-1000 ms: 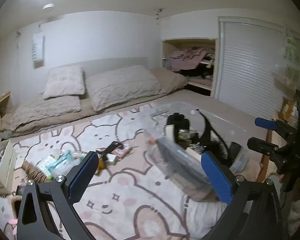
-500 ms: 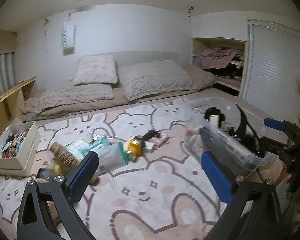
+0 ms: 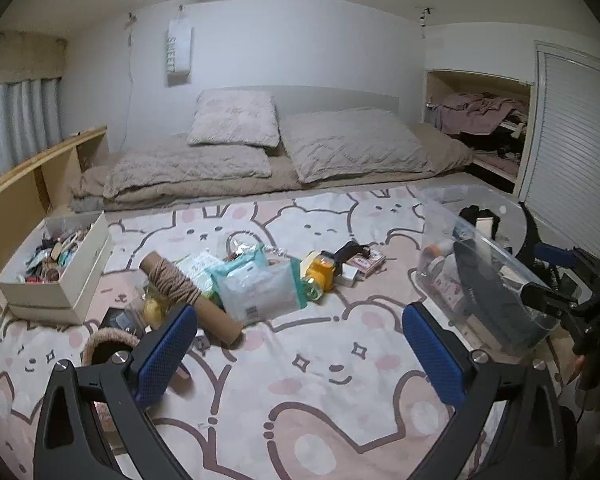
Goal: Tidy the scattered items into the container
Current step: 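Move both open grippers toward the items scattered on the bed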
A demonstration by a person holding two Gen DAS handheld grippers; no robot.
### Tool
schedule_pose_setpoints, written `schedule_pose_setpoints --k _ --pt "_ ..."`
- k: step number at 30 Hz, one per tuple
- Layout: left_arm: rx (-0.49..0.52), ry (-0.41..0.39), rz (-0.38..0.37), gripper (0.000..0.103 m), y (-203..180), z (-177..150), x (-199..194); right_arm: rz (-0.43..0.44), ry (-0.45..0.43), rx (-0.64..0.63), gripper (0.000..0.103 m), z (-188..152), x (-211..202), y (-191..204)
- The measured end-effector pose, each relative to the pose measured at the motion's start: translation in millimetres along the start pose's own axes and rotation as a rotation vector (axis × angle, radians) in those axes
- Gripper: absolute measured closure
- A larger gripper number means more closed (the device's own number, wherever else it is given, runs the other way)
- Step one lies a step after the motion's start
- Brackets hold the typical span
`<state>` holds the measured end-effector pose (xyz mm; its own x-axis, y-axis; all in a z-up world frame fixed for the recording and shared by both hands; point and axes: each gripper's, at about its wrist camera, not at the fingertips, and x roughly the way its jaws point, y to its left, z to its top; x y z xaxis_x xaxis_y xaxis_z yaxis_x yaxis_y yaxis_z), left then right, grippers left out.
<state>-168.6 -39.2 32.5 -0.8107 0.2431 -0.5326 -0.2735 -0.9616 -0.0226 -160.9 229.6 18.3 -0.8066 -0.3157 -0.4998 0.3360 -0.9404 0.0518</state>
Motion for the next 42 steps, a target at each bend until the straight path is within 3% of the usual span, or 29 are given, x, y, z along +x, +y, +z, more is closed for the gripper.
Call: schedule_pose_setpoints --k 18,24,32,36,42 --pt "-0.120 0.210 0.018 0.000 29.6 -72.6 91.8 0.049 0.197 0.015 0.000 -64.2 89.9 8.1" --pt "-0.117 0.315 0.044 0.000 30.3 -99.7 132.1 0.073 0.301 0.026 0.000 -94.3 123.9 8.4" --pt "-0.136 0.379 0.078 0.000 39.4 -123.3 167.2 0.070 0.398 0.071 0.000 -123.3 155.5 0.9" --pt "-0.124 0.424 0.092 0.000 42.9 -136.2 179.6 0.091 0.426 0.107 0.000 -134.1 165.0 -4.9" --pt "-0.073 0.459 0.126 0.000 47.4 -152.3 188.9 0.061 0.415 0.046 0.000 -140.3 167.3 2.4"
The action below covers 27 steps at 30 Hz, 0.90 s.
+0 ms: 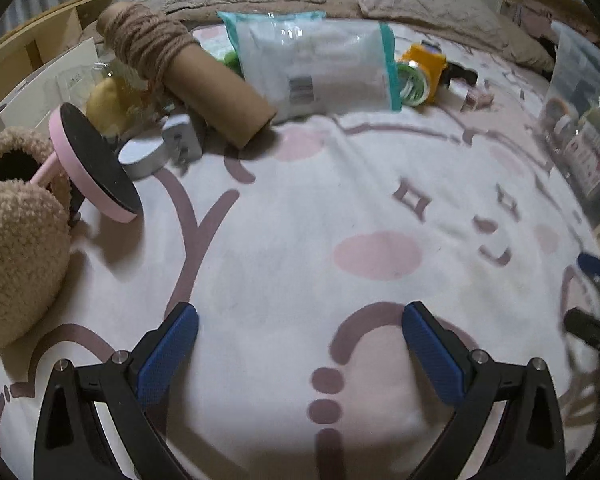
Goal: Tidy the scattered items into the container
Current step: 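Move both open grippers toward the items scattered on the bed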
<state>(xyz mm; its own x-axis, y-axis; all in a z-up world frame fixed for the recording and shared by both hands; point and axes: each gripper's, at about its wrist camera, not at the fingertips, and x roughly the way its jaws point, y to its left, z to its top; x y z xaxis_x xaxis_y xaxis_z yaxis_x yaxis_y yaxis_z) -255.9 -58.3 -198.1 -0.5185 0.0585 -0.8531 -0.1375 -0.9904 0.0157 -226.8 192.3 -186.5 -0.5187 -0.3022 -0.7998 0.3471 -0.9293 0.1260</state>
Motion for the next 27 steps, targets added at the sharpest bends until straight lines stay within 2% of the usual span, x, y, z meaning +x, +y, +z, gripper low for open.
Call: schedule_pose_setpoints --k 5,10,19,22,23,24,27 --pt "0.028 -0.039 -0.005 0.000 1.6 -3.9 2.8 -0.072 0.029 -0.065 0.000 -2.1 8.2 9.5" --pt "0.016 -0.024 -0.009 0.000 3.3 5.1 9.1 -0.050 0.036 -0.048 0.000 4.2 16.9 2.5" --pt "-0.101 -0.036 0.077 0.000 24.9 29.7 17.1 -0.059 0.033 -0.045 0.000 6.4 23.6 4.0" --pt "-0.170 -0.039 0.097 0.007 44.3 41.0 21.2 -0.057 0.025 -0.043 0.000 5.5 23.1 3.3" --pt "-0.187 -0.045 0.101 0.011 49.8 44.3 21.9 -0.057 0.023 -0.044 0.000 5.2 23.1 3.4" --pt "-0.199 -0.051 0.117 0.021 55.5 47.9 22.3 -0.057 0.021 -0.044 0.000 5.1 23.0 3.3" --pt "-0.222 -0.058 0.132 0.031 68.2 54.4 23.9 -0.057 0.017 -0.044 0.000 4.7 23.0 3.1"
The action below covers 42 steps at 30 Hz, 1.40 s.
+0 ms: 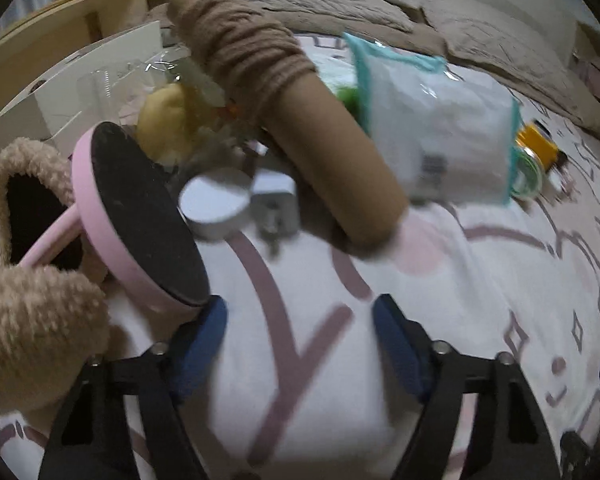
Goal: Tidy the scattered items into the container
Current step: 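Move both open grippers toward the items scattered on the bed, then close the left gripper on the white charger plug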
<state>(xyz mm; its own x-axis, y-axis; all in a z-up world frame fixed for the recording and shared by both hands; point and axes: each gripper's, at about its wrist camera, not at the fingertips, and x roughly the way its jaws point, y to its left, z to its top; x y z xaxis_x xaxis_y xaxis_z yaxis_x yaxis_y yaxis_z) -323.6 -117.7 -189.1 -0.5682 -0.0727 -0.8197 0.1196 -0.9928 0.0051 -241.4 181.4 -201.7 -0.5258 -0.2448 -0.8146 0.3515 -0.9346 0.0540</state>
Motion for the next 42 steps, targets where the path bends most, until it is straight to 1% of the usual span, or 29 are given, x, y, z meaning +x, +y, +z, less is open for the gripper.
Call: schedule_pose_setpoints --k 1,3,5,7,10,12,16,17,18,20,23,26,30,35,38,42 --pt "-0.006 -0.002 -0.001 0.034 3.2 2.0 0.9 -0.001 -0.002 0.000 0.000 -0.1 0.0 0.0" --pt "-0.015 -0.017 0.014 0.046 10.6 6.5 1.3 -0.001 -0.005 -0.001 0.000 0.0 -0.1 -0.2" --pt "-0.027 -0.027 0.015 0.053 16.9 10.3 3.1 -0.001 -0.007 -0.001 0.000 -0.5 -0.7 -0.1" --pt "-0.040 -0.035 -0.002 0.055 23.1 15.5 6.1 -0.002 -0.009 -0.001 0.000 -0.7 -0.6 0.0" --pt "-0.034 -0.058 -0.032 0.061 20.9 20.1 11.0 -0.002 -0.011 -0.002 0.000 -0.9 -0.6 -0.2" --pt "-0.011 -0.076 -0.057 0.062 17.0 23.2 11.3 -0.002 -0.011 -0.002 0.000 -1.1 -0.5 -0.2" --pt "0.048 -0.099 -0.053 0.063 9.5 30.0 14.4 -0.004 -0.016 -0.003 0.000 -1.4 -1.3 0.3" --pt "0.052 -0.095 -0.055 0.065 8.8 32.6 17.8 -0.006 -0.018 -0.004 0.000 -1.4 -1.7 0.4" --pt "0.054 -0.088 -0.053 0.074 8.5 35.9 22.1 -0.007 -0.020 -0.005 0.000 -1.1 -2.3 0.4" --pt "0.049 -0.080 -0.046 0.079 11.4 38.0 26.3 -0.008 -0.023 -0.005 0.000 0.6 -4.1 0.8" --pt "0.027 -0.079 -0.080 0.079 17.9 38.5 25.0 0.019 -0.020 0.023 0.000 10.0 -5.3 -4.7" --pt "0.031 -0.077 -0.094 0.079 19.1 37.9 24.5 0.043 -0.044 0.069 0.000 26.8 -8.6 -14.6" --pt "0.039 -0.082 -0.102 0.079 14.6 39.5 22.9 -0.003 -0.114 0.080 0.000 57.1 -14.0 -27.3" --pt "0.040 -0.078 -0.123 0.079 14.0 29.5 11.9 -0.022 -0.175 0.088 0.000 103.9 -7.9 -37.4" --pt "0.044 -0.071 -0.139 0.079 15.2 21.8 3.0 0.016 -0.209 0.098 0.000 129.5 -4.9 -33.0" --pt "0.024 -0.071 -0.173 0.079 18.1 16.1 -7.5 0.072 -0.249 0.083 0.000 159.7 -2.6 -13.3"
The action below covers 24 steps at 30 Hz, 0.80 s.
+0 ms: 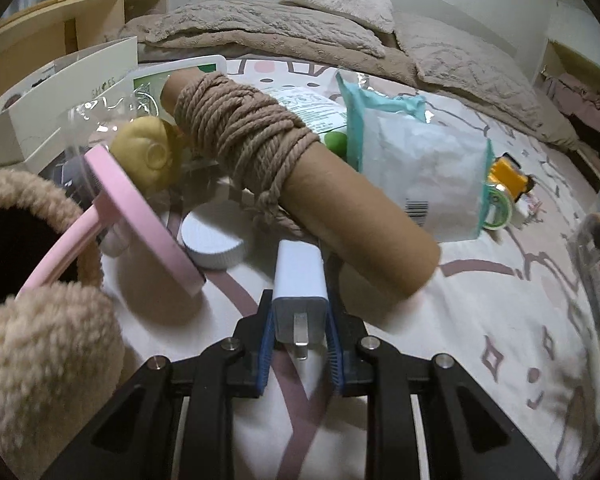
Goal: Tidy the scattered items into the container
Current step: 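Close the left gripper on the white charger plug, then grasp the white plastic bag with the right gripper while the left gripper holds the charger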
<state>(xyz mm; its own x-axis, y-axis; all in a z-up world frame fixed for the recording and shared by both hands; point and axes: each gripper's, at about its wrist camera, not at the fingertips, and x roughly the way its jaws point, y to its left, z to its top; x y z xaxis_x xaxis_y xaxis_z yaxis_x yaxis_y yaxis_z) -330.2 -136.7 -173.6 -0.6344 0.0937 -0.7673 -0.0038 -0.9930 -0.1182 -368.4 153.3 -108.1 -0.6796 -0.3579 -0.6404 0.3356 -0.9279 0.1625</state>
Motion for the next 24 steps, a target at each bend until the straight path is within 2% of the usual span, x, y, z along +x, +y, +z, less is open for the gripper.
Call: schedule_pose_setpoints --k 8,10,13,18,21,24 --pt "-0.020 -0.009 -0.064 0.079 -2.0 -7.6 -16.4 0.045 -0.021 -0.029 0.000 56.7 41.9 38.2" --pt "-0.025 -0.010 -0.081 0.079 -3.4 -8.3 -19.3 0.016 -0.022 -0.040 0.000 68.6 51.2 46.6" --pt "-0.025 -0.008 -0.112 0.079 -9.7 -10.4 -22.3 -0.090 -0.009 -0.084 0.000 83.3 71.2 61.7" --pt "-0.004 0.010 -0.147 0.079 -22.4 -14.1 -16.6 -0.238 0.120 -0.205 0.000 90.8 118.8 81.8" --pt "-0.009 0.021 -0.156 0.079 -21.1 -15.0 -13.0 -0.254 0.241 -0.288 0.000 81.3 132.3 86.9" --pt "-0.034 0.023 -0.160 0.079 -13.9 -13.7 -12.9 -0.241 0.275 -0.361 0.000 69.0 121.3 89.2"
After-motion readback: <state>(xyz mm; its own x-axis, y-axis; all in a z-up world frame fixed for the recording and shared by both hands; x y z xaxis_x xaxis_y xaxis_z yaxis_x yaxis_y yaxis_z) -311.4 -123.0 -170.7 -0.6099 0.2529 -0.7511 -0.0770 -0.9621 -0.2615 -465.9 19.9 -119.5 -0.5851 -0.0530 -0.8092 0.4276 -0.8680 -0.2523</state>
